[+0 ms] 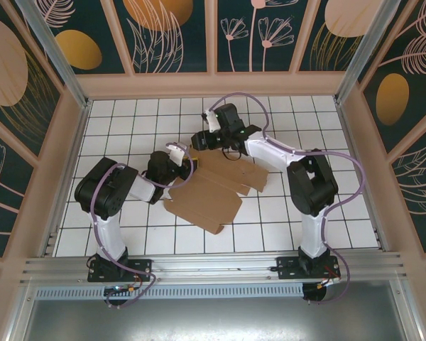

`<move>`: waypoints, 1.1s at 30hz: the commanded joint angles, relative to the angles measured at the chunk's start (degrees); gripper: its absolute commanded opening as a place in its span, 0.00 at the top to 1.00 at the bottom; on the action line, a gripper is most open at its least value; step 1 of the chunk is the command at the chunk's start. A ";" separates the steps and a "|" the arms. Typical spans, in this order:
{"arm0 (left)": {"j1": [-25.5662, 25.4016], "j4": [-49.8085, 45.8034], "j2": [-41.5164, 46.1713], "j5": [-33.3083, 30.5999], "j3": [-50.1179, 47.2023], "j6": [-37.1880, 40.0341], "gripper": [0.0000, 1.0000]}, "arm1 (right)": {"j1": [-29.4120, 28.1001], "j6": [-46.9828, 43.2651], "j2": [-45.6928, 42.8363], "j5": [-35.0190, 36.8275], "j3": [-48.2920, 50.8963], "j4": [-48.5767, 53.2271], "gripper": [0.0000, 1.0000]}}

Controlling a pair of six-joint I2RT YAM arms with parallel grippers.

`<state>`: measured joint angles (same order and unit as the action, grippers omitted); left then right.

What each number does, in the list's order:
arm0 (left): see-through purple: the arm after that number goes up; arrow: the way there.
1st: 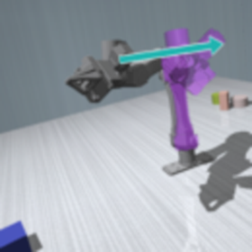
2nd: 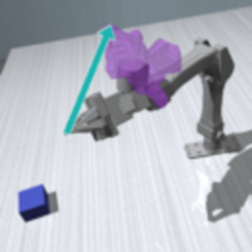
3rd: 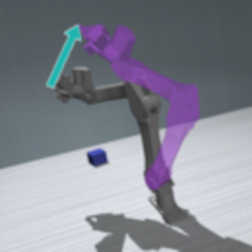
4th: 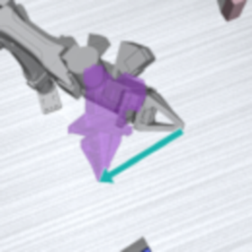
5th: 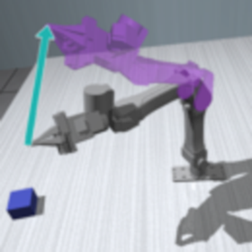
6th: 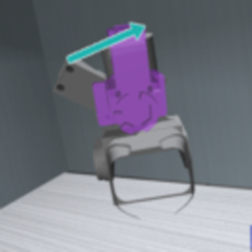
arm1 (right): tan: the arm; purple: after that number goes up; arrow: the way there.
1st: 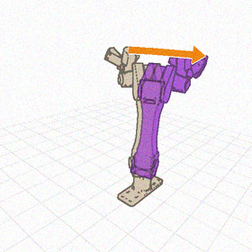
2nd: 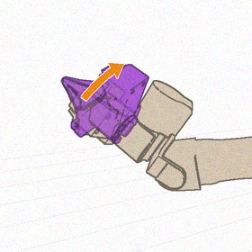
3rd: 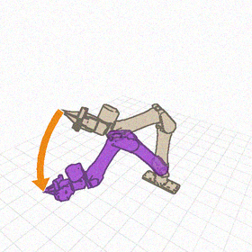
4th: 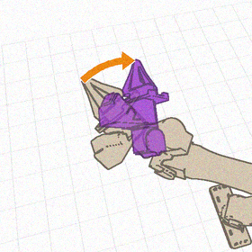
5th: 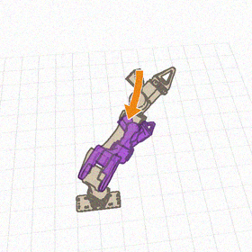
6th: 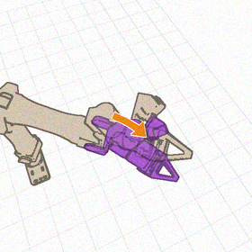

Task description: Fold the paper box

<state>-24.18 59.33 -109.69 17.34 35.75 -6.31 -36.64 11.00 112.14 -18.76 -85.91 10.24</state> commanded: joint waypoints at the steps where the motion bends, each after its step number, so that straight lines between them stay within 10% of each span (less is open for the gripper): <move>1: -0.16 0.46 0.26 -0.18 0.01 -0.90 0.67 | -1.28 -3.53 0.87 5.64 2.19 9.35 0.41; 12: -0.16 2.95 -0.49 0.38 0.69 -2.25 0.72 | -1.89 -3.37 0.38 6.38 2.63 10.14 0.41; 20: -0.12 2.27 -2.02 1.64 2.70 -4.15 1.00 | -2.38 -2.53 -0.08 5.02 3.06 9.67 0.41; 33: -0.16 2.04 -0.11 0.52 1.79 -3.28 0.77 | -2.25 -2.00 -0.64 4.34 3.98 8.24 0.41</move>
<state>-24.34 59.94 -110.80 18.44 36.77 -9.32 -38.33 9.50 110.78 -15.46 -84.75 10.90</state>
